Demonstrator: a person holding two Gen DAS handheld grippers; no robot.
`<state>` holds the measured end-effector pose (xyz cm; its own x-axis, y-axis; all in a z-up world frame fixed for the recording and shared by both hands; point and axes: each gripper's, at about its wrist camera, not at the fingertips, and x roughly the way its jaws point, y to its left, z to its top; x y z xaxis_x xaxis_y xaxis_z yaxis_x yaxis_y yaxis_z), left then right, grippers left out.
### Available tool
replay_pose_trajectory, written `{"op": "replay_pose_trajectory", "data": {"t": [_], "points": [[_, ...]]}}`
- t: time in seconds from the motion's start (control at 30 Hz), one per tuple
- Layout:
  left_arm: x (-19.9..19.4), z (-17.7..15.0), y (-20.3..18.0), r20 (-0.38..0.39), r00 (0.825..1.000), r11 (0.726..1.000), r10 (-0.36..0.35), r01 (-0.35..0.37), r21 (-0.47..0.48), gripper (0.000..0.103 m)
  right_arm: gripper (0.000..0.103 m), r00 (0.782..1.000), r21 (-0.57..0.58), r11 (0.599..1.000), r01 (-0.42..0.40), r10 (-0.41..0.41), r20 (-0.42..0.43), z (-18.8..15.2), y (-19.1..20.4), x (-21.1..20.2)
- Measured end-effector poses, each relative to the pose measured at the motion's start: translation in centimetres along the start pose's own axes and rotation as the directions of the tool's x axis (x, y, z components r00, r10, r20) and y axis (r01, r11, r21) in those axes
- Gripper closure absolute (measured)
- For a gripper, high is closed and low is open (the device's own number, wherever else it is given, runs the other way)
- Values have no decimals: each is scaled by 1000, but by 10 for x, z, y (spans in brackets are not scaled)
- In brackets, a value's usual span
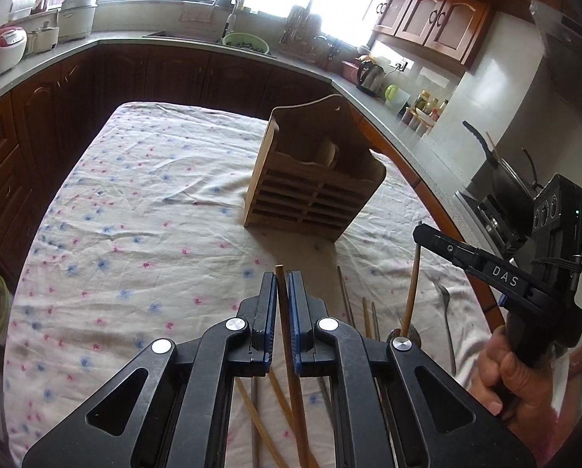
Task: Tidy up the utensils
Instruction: 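Lift both chopsticks and lower them into the wooden holder with both tools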
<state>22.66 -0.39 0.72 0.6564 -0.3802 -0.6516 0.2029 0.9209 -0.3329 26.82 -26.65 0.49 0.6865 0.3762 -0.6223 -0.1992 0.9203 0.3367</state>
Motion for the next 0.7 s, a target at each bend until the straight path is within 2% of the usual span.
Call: {"op": "replay_pose_trajectory", "data": {"t": [0.37,0.7], "points": [[-57,-3,-10,101,995,1000,-19,19,4,98,99,996,-60,998,-14,20,92,-4,23,-59],[-87,-3,-18,183,983,999,-19,14,32,99,99,991,-73,997,-12,21,130,-8,27,-82]]}}
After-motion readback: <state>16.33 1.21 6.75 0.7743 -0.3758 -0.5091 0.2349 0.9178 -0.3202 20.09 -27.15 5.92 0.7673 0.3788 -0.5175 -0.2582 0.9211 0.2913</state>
